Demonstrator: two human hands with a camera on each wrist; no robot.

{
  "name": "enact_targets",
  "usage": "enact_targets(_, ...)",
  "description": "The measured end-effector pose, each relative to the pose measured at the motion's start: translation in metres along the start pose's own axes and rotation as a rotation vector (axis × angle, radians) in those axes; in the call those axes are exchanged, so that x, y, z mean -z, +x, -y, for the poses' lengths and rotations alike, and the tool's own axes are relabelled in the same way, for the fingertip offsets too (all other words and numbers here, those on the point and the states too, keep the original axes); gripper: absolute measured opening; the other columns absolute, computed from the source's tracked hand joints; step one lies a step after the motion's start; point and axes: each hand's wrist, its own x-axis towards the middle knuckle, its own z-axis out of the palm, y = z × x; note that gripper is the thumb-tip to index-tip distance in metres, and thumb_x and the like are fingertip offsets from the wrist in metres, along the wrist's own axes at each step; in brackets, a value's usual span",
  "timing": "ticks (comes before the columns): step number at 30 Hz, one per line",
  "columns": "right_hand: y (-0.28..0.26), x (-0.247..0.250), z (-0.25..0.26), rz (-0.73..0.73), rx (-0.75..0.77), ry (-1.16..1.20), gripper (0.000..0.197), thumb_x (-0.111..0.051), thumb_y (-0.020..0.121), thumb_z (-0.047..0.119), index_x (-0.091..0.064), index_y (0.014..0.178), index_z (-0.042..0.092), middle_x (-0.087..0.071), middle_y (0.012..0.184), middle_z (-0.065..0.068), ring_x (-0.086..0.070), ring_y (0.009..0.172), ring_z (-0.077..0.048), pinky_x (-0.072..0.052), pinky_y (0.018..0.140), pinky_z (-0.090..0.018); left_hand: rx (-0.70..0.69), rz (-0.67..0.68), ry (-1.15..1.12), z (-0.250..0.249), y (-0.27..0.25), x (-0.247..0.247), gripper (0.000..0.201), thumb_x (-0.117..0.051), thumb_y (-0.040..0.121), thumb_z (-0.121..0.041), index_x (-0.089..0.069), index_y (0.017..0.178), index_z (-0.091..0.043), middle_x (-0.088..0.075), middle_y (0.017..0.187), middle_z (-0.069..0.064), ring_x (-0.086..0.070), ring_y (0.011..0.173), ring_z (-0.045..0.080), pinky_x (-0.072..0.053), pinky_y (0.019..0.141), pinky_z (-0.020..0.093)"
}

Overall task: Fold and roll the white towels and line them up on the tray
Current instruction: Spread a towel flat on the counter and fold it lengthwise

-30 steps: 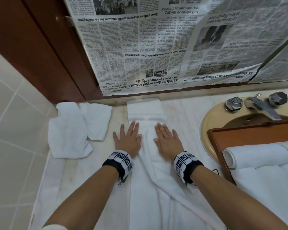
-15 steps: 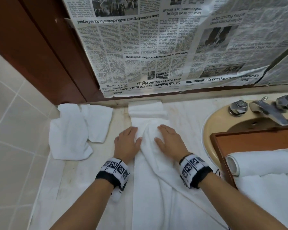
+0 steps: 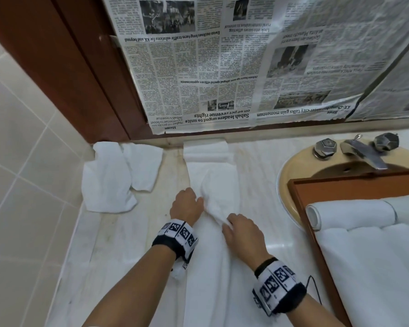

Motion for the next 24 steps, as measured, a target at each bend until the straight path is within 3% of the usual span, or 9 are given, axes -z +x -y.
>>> enact_targets(3, -0.007, 0.013, -0.003, -0.049, -0.035, 0.291, 0.033, -0.047, 0.101, 0.04, -0.039, 0.072, 0.027, -0.053, 0.069, 0.005, -0.055, 0.069, -0.021, -0.039, 0.059, -0.035, -0.011, 0.0, -0.004, 0.004, -0.009, 0.003, 0.03, -0.052, 0.098, -0.036, -0.06, 0.111, -0.01, -0.058, 0.112, 0.007, -0.058, 0.102, 0.026, -0.046, 0.082, 0.035)
enact_targets(6, -0.008, 0.019, -0.002, -0.082, -0.052, 0.275, 0.038, -0.042, 0.103, 0.043, -0.037, 0.07, 0.025, -0.051, 0.065, 0.002, -0.055, 0.067, -0.024, -0.041, 0.059, -0.038, -0.046, 0.008, -0.024, 0.014, -0.018, 0.005, 0.034, -0.054, 0.098, -0.04, -0.061, 0.117, -0.013, -0.059, 0.112, 0.006, -0.058, 0.104, 0.026, -0.047, 0.084, 0.036)
enact_targets(8, -0.012, 0.017, 0.005, -0.077, -0.074, 0.265, 0.044, -0.038, 0.104, 0.046, -0.04, 0.067, 0.021, -0.053, 0.065, 0.001, -0.055, 0.068, -0.025, -0.045, 0.063, -0.041, -0.06, 0.017, -0.073, 0.019, -0.024, 0.006, 0.031, -0.052, 0.098, -0.039, -0.064, 0.111, -0.014, -0.063, 0.105, 0.006, -0.06, 0.098, 0.025, -0.051, 0.086, 0.039)
enact_targets(10, -0.021, 0.01, 0.018, -0.037, -0.07, 0.23, 0.047, -0.035, 0.104, 0.047, -0.04, 0.066, 0.021, -0.054, 0.066, 0.002, -0.056, 0.069, -0.025, -0.045, 0.064, -0.04, -0.054, 0.033, -0.15, 0.024, -0.028, 0.007, 0.034, -0.045, 0.1, -0.04, -0.065, 0.095, -0.013, -0.066, 0.093, 0.004, -0.061, 0.088, 0.024, -0.051, 0.08, 0.037)
enact_targets(13, -0.038, -0.007, 0.041, 0.004, -0.026, 0.063, 0.041, -0.032, 0.105, 0.049, -0.043, 0.078, 0.02, -0.058, 0.075, -0.001, -0.056, 0.071, -0.025, -0.035, 0.059, -0.035, -0.031, 0.114, -0.222, 0.024, -0.032, 0.01, 0.047, -0.032, 0.103, -0.041, -0.057, 0.074, -0.015, -0.067, 0.089, 0.006, -0.06, 0.086, 0.027, -0.043, 0.077, 0.035)
enact_targets(16, -0.053, -0.022, 0.058, 0.016, -0.02, -0.045, 0.037, -0.027, 0.106, 0.047, -0.047, 0.096, 0.018, -0.064, 0.087, -0.006, -0.061, 0.079, -0.029, -0.034, 0.059, -0.035, -0.004, 0.158, -0.21, 0.023, -0.033, 0.012, 0.035, -0.05, 0.095, -0.041, -0.059, 0.072, -0.016, -0.067, 0.08, 0.002, -0.062, 0.079, 0.02, -0.046, 0.072, 0.033)
enact_targets(20, -0.064, -0.031, 0.063, 0.159, -0.062, 0.14, 0.035, -0.034, 0.105, 0.043, -0.042, 0.084, 0.017, -0.056, 0.079, -0.004, -0.051, 0.069, -0.023, -0.041, 0.062, -0.037, 0.034, 0.17, -0.143, 0.025, -0.038, 0.013, 0.014, -0.057, 0.085, -0.019, -0.062, 0.074, -0.011, -0.066, 0.078, 0.004, -0.062, 0.073, 0.022, -0.053, 0.069, 0.033)
enact_targets(22, -0.072, -0.026, 0.06, 0.277, -0.089, 0.247, 0.04, -0.042, 0.102, 0.045, -0.049, 0.078, 0.013, -0.056, 0.075, -0.003, -0.05, 0.065, -0.018, -0.042, 0.062, -0.034, 0.036, 0.171, -0.096, 0.027, -0.041, 0.013, 0.015, -0.053, 0.086, -0.016, -0.056, 0.071, -0.013, -0.064, 0.082, 0.006, -0.059, 0.074, 0.024, -0.05, 0.066, 0.032)
enact_targets(24, -0.079, -0.018, 0.056, 0.416, -0.105, 0.269, 0.045, -0.046, 0.1, 0.047, -0.049, 0.071, 0.012, -0.054, 0.07, -0.002, -0.046, 0.06, -0.015, -0.038, 0.058, -0.029, 0.039, 0.172, -0.047, 0.03, -0.044, 0.014, 0.012, -0.048, 0.088, -0.015, -0.057, 0.082, -0.011, -0.062, 0.093, 0.008, -0.057, 0.08, 0.024, -0.045, 0.068, 0.03)
